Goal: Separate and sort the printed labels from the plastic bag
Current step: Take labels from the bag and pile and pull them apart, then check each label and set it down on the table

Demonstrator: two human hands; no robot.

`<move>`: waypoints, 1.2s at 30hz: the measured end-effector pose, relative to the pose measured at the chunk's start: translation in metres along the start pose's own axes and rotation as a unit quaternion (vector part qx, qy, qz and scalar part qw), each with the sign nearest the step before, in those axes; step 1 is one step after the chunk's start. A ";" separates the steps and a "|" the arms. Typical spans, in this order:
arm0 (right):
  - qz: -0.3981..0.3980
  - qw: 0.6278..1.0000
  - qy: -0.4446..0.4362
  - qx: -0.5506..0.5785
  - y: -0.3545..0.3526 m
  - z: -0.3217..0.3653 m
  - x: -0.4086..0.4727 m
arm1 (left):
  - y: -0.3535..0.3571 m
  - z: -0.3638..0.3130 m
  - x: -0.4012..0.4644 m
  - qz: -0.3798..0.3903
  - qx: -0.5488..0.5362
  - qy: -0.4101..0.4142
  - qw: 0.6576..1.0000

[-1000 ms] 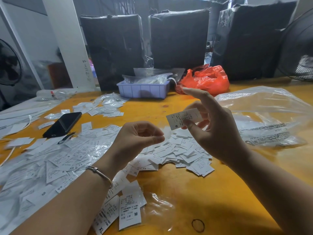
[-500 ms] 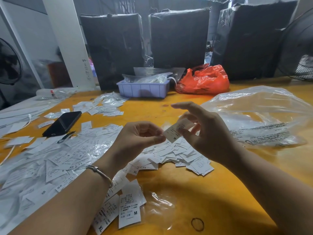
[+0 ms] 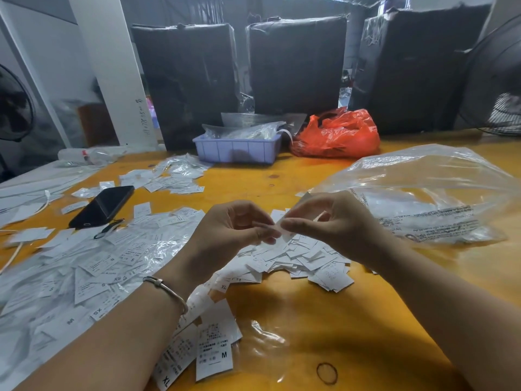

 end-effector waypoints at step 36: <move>-0.162 0.969 -0.132 -0.130 -0.026 0.039 -0.002 | 0.003 -0.005 -0.003 -0.042 0.142 0.116 0.982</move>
Point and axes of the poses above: each hand's wrist, its own x-axis towards the middle knuckle, its own y-axis out of the palm, z = x × y, the point moved 5 cm from there along x, towards the middle knuckle, and after that the axes turned 15 degrees about -y, right-handed, at the moved point
